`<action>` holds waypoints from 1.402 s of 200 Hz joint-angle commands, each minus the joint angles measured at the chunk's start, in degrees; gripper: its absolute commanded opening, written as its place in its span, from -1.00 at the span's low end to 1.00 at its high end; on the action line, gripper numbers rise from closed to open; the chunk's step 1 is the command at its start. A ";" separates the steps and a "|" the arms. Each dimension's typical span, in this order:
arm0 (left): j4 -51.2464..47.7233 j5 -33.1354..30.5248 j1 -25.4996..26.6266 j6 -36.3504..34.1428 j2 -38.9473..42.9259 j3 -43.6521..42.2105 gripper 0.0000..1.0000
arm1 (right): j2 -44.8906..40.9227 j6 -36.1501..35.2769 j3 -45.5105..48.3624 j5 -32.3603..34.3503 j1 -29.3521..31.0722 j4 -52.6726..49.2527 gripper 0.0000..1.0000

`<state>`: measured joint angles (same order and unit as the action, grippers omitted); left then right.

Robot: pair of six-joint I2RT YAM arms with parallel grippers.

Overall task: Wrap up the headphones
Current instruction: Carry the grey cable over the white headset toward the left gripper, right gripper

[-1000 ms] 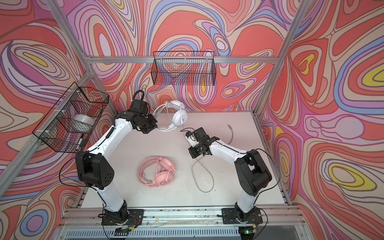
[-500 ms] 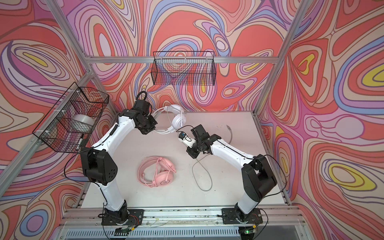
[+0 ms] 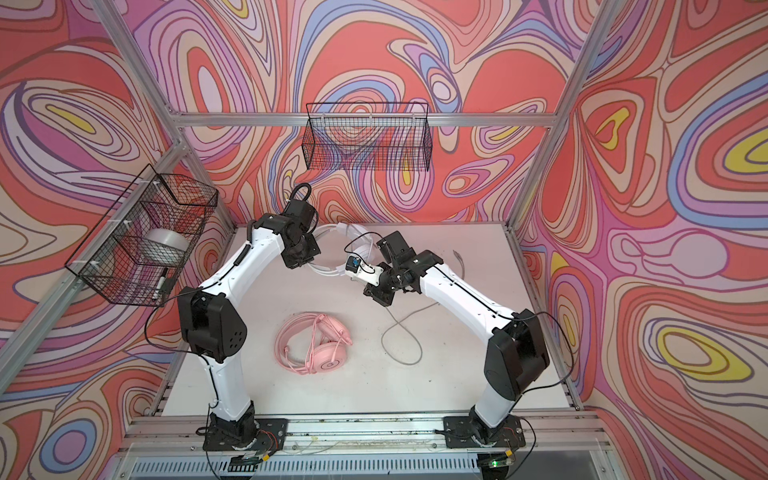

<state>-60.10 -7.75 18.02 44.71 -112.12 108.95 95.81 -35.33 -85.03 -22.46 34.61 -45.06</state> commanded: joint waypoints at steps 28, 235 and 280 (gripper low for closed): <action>-1.78 -4.73 0.50 -1.73 -1.38 0.58 -1.00 | -0.45 -3.43 -3.58 -3.82 0.46 -4.26 -1.00; -3.37 -9.32 2.82 -12.90 -5.93 2.49 -1.00 | 5.35 -13.22 -19.27 4.70 0.46 -10.04 -1.00; -4.42 -10.43 3.89 -18.02 -5.86 3.47 -1.00 | 8.69 -15.73 -21.61 8.64 0.47 -8.52 -1.00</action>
<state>-63.59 -15.64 21.17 30.44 -117.58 110.91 102.54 -48.34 -104.16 -16.88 34.65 -54.94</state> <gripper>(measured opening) 0.084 0.055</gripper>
